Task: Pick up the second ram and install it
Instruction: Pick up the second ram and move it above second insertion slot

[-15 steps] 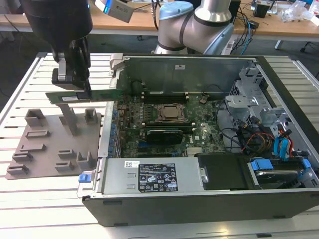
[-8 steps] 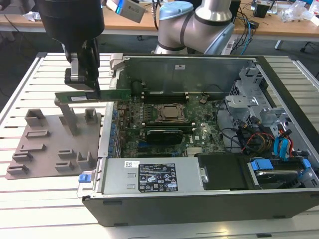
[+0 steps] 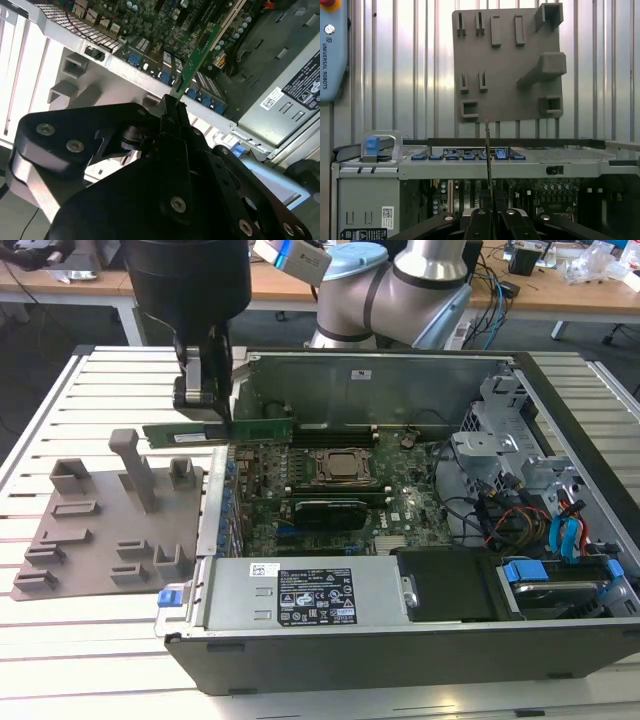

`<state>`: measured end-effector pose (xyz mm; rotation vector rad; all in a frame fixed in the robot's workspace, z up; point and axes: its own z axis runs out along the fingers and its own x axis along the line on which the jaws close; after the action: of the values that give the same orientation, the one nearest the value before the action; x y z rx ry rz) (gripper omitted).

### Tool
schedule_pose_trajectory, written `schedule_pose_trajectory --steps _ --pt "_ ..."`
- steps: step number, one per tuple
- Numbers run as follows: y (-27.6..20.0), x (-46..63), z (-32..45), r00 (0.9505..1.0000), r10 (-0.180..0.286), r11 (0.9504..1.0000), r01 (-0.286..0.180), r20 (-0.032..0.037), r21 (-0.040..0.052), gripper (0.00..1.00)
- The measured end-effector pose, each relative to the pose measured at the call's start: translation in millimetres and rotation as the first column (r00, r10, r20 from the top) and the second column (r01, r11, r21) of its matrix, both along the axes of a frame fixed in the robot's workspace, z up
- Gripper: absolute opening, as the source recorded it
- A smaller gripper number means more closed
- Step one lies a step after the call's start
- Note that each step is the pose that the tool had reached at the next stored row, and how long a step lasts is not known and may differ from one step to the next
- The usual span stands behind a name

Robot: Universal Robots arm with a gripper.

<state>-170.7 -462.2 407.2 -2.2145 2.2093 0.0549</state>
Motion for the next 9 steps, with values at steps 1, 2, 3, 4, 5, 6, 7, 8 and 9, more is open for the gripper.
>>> schedule_pose_trajectory --steps 1,2,3,4,5,6,7,8,9 --pt "0.0 1.8 0.0 1.0 0.0 1.0 0.0 0.0001 0.0 0.14" --pt "0.0 3.6 0.0 1.0 0.0 1.0 0.0 0.0 0.0 0.14" --pt "0.0 5.7 0.0 1.0 0.0 1.0 0.0 0.0001 0.0 0.14" --pt "0.0 9.5 0.0 1.0 0.0 1.0 0.0 0.0 0.0 0.14" --pt "0.0 11.6 0.0 1.0 0.0 1.0 0.0 0.0001 0.0 0.14" --pt "0.0 14.4 0.0 1.0 0.0 1.0 0.0 0.0001 0.0 0.14" --pt "0.0 17.6 0.0 1.0 0.0 1.0 0.0 0.0001 0.0 0.14" --pt "0.0 21.7 0.0 1.0 0.0 1.0 0.0 0.0001 0.0001 0.14" --pt "0.0 24.8 0.0 1.0 0.0 1.0 0.0 0.0001 0.0 0.14"
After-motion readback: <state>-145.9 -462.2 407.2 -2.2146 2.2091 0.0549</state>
